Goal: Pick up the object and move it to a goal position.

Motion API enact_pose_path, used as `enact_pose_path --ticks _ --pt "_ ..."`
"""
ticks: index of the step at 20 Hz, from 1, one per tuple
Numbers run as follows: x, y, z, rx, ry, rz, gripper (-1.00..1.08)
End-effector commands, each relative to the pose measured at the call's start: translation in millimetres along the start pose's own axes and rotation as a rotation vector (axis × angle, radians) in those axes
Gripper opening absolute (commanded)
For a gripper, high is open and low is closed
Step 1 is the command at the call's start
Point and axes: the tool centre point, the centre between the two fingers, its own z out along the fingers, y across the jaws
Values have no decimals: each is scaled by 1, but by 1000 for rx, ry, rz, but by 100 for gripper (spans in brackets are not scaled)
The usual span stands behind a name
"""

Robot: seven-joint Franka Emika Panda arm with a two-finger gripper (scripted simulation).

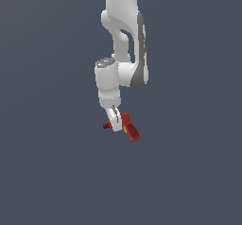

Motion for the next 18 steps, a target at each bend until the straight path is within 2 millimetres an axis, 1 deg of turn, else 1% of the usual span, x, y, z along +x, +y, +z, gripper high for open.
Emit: enact_pose_path --ticks 1,12,18 --pt "-3 -3 -23 6 1 1 -100" --pt "-17 -7 -125 4 0 4 -100" --pt "-24 -10 -184 3 4 4 -100"
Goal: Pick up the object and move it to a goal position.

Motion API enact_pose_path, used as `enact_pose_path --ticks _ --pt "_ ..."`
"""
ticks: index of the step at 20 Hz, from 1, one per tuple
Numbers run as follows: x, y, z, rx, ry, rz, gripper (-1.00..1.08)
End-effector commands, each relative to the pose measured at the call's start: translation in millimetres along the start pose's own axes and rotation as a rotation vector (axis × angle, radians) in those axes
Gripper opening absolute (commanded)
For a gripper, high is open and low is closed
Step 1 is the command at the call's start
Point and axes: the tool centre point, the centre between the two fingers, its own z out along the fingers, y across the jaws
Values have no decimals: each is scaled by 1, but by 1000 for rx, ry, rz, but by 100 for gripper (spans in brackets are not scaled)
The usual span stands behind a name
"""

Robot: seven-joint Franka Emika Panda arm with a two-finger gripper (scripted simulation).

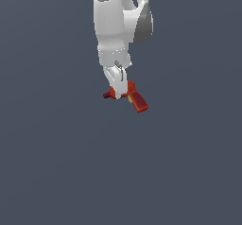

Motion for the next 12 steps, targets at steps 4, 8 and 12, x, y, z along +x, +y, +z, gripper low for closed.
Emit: enact_pose_path --ticks 4,8,12 --pt "-6 -4 -58 3 6 0 -100" --pt "-12 -7 -100 3 9 0 -100" --pt "-17 -9 -139 3 9 -1 -100"
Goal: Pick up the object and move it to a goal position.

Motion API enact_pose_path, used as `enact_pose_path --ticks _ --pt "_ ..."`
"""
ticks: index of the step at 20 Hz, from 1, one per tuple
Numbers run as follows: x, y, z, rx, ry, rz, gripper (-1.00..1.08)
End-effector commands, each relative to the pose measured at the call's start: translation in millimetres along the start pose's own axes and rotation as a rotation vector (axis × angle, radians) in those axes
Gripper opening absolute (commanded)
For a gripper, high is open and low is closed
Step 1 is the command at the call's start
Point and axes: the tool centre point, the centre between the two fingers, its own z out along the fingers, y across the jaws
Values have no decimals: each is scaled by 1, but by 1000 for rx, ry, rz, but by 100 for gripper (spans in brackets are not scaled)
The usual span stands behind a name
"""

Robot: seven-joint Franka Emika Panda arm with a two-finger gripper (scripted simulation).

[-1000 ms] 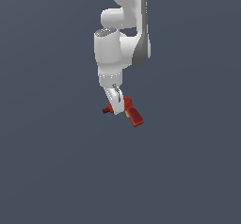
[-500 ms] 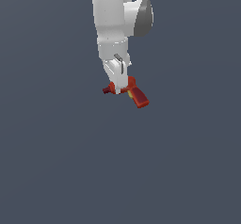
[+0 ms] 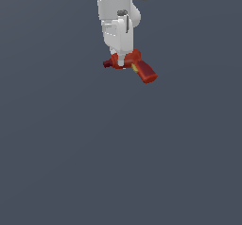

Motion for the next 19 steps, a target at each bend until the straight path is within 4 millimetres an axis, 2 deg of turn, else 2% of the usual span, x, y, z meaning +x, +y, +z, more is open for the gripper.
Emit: enact_pose_path --ticks 1,6,10,14,19 --pt "-3 -2 -26 4 2 -1 -100" --pt "-8 -6 -64 4 0 -2 -100" --pt "-11 -9 -86 4 -1 -4 -100" --pt "-13 -11 -99 5 -3 -4 -100" --pt "-14 -12 -105 5 -4 -5 -100"
